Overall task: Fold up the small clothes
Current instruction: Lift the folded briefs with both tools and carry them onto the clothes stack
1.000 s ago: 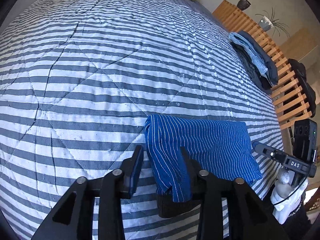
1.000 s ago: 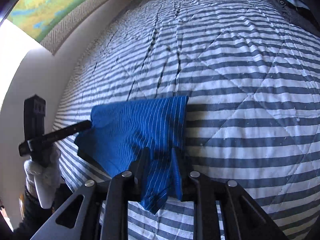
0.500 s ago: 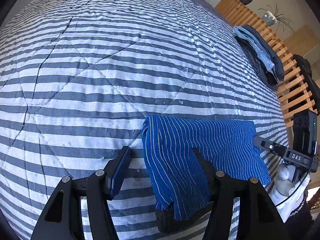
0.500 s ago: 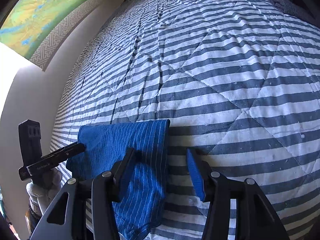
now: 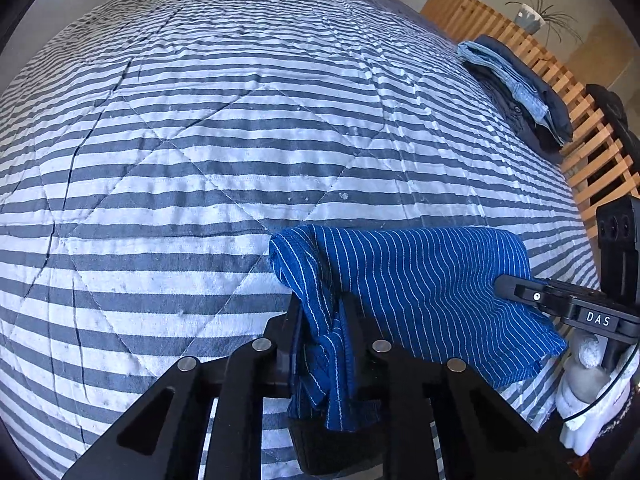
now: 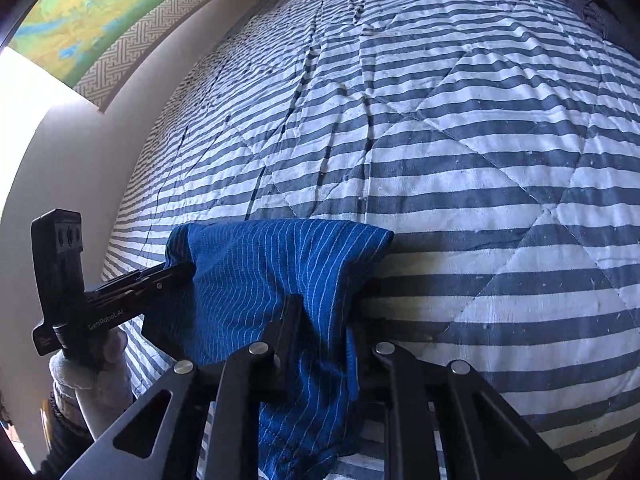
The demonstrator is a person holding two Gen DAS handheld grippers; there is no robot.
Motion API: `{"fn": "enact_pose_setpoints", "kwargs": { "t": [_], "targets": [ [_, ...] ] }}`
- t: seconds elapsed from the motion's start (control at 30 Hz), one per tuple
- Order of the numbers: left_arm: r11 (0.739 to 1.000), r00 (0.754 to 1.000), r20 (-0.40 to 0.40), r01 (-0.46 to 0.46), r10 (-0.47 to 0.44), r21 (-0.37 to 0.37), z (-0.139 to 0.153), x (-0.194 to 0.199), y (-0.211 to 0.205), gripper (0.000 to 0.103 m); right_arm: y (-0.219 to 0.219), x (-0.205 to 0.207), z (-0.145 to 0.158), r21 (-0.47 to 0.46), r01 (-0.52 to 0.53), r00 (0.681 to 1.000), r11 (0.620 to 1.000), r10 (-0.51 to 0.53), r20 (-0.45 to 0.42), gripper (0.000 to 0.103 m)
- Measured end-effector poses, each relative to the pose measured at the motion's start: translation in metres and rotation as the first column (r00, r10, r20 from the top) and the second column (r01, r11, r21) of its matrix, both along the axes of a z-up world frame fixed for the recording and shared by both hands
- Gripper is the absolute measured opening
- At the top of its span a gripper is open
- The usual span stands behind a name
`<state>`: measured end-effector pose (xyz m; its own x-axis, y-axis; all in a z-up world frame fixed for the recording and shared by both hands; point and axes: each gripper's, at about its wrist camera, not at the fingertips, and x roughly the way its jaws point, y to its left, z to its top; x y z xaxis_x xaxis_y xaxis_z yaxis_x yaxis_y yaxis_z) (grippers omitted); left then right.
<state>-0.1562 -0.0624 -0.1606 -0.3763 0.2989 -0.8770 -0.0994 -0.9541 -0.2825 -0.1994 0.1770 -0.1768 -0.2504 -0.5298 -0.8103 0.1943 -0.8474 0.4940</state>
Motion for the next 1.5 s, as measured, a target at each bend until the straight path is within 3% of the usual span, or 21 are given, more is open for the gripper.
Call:
{"fn": "enact_pose_setpoints", "kwargs": {
  "t": [0.17, 0.4, 0.7, 0.87, 0.93, 1.1, 1.23, 1.33, 1.5],
  "targets": [
    [1.0, 0.999, -0.032, -0.002, 0.003, 0.01, 0.018, 0.012, 0.008, 0.012, 0.006, 0.008, 0.014, -0.01, 0.046, 0.999, 0.999, -0.047, -0.029, 0.01],
    [0.995, 0.988, -0.133, 0.09, -0.084, 0.044, 0.078, 0.012, 0.051, 0.012, 0.042, 0.028, 0.063, -0.004, 0.1, 0.985, 0.995, -0.1, -0.144, 0.009],
    [0.958, 0.939, -0.257, 0.265, -0.23, 0.111, 0.156, -0.038, 0.167, 0.012, 0.141, 0.029, 0.147, 0.015, 0.268, 0.91, 0.963, -0.248, -0.332, 0.009],
    [0.926, 0.899, -0.317, 0.355, -0.301, 0.129, 0.197, -0.087, 0.248, 0.012, 0.198, 0.005, 0.193, 0.063, 0.376, 0.84, 0.924, -0.311, -0.444, 0.009],
    [0.916, 0.876, -0.353, 0.387, -0.329, 0.105, 0.211, -0.109, 0.279, 0.012, 0.22, -0.012, 0.208, 0.075, 0.41, 0.812, 0.909, -0.327, -0.483, 0.009],
    [0.912, 0.849, -0.385, 0.408, -0.363, 0.041, 0.228, -0.177, 0.344, 0.012, 0.26, -0.079, 0.225, 0.096, 0.47, 0.781, 0.877, -0.363, -0.509, 0.009],
    [0.915, 0.855, -0.377, 0.401, -0.357, 0.043, 0.227, -0.258, 0.369, 0.012, 0.28, -0.138, 0.23, 0.155, 0.5, 0.761, 0.852, -0.347, -0.547, 0.009],
    [0.915, 0.868, -0.364, 0.394, -0.338, 0.088, 0.221, -0.32, 0.385, 0.012, 0.303, -0.179, 0.229, 0.176, 0.518, 0.754, 0.837, -0.35, -0.556, 0.009],
    [0.912, 0.891, -0.325, 0.381, -0.318, 0.154, 0.188, -0.395, 0.419, 0.012, 0.343, -0.243, 0.213, 0.214, 0.533, 0.767, 0.818, -0.361, -0.531, 0.009]
  ]
}}
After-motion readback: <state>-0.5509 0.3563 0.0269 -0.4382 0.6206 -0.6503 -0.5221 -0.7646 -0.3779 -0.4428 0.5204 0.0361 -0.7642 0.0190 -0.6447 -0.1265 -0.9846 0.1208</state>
